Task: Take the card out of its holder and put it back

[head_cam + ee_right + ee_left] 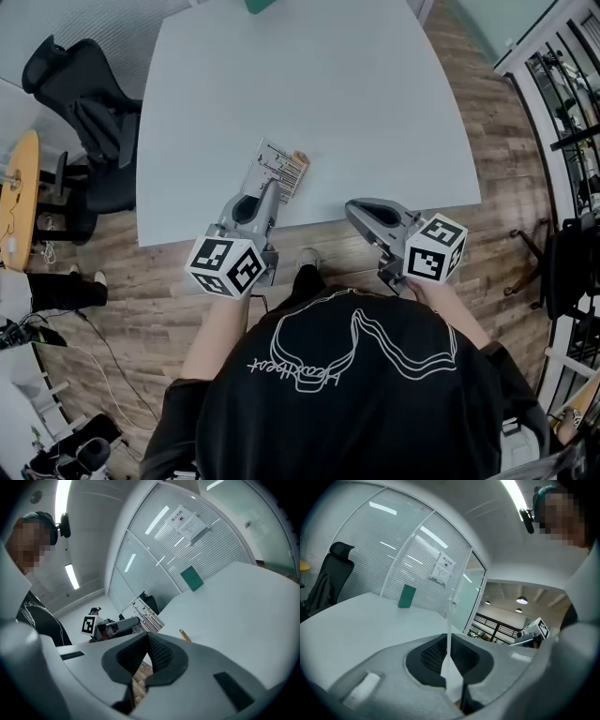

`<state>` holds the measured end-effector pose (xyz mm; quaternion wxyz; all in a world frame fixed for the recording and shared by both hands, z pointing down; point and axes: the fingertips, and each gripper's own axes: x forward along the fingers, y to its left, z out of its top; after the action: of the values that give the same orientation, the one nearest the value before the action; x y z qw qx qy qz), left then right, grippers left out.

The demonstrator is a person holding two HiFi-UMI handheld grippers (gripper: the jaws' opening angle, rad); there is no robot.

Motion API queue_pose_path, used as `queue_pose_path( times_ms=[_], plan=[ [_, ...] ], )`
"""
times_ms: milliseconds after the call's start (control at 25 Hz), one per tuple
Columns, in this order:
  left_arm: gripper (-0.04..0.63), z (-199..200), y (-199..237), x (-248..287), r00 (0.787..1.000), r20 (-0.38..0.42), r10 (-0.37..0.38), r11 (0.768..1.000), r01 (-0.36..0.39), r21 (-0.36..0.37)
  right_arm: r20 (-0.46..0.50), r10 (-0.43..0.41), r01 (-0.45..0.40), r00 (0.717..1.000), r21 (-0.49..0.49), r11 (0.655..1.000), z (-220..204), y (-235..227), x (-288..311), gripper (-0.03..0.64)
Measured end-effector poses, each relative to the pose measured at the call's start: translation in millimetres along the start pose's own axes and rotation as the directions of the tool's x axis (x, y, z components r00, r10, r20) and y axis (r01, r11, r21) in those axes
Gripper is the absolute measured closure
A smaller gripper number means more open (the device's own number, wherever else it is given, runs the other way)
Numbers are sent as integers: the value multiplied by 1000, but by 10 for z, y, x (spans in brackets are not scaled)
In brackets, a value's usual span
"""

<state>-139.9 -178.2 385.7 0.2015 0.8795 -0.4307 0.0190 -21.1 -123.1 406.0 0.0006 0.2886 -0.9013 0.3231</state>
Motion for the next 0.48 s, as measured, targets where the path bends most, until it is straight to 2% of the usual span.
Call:
queue_pose_path(
  times_ms=[480],
  plan=[
    [569,-180,411,322,999,-51,15,999,-13,40,-19,-56,57,998,38,998,-30,-262,119,607]
  ],
)
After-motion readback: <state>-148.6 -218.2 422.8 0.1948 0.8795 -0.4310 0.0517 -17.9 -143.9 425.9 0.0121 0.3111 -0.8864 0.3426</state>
